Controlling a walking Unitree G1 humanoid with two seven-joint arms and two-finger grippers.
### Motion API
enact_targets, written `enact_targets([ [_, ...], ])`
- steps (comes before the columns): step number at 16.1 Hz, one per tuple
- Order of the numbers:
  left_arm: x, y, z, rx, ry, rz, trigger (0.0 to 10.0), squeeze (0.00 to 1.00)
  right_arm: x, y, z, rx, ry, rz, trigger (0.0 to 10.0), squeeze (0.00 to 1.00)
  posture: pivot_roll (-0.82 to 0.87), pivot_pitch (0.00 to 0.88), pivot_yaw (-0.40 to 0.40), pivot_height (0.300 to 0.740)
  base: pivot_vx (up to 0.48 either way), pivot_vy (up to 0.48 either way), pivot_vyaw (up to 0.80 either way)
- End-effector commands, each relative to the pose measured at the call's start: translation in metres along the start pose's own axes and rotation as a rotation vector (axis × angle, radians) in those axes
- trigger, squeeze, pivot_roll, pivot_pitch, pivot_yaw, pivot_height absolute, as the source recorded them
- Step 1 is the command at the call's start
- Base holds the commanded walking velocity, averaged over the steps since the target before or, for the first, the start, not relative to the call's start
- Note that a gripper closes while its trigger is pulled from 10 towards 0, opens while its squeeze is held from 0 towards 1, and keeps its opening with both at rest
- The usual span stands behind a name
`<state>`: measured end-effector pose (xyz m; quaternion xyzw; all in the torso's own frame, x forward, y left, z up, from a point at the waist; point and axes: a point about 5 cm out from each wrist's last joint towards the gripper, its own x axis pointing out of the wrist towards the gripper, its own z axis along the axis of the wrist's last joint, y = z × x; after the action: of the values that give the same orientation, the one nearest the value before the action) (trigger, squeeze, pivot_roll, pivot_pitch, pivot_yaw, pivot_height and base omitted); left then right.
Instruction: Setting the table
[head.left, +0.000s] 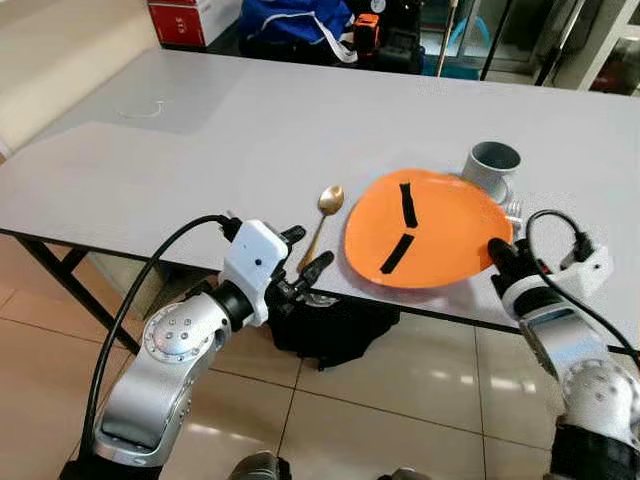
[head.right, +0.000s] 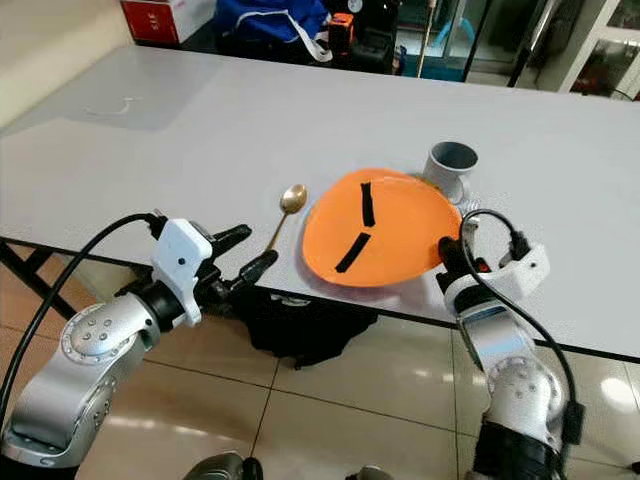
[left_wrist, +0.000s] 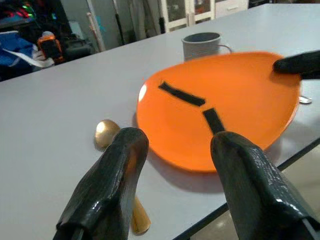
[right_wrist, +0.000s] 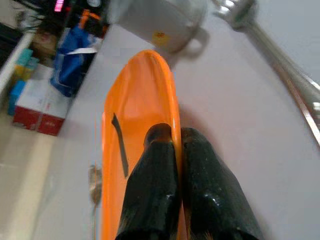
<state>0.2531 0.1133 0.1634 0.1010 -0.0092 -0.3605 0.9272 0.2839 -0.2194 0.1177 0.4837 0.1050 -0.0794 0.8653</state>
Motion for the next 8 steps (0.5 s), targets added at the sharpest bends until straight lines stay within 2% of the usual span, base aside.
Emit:
enact_targets([
  [1, 0.0, -0.006, 0.003, -0.009, -0.012, -0.037, 10.0, 0.0, 0.004, 0.003, 0.006, 0.008, -0.038, 0.015, 10.0, 0.0, 0.06, 0.075, 0.021, 0.74, 0.0, 0.0, 0.0],
  [8, -0.006, -0.021, -0.001, -0.056, 0.04, -0.168, 10.0, 0.0, 0.018, -0.006, -0.001, 0.078, -0.029, -0.044, 10.0, 0.0, 0.07, 0.076, 0.019, 0.74, 0.0, 0.0, 0.0],
])
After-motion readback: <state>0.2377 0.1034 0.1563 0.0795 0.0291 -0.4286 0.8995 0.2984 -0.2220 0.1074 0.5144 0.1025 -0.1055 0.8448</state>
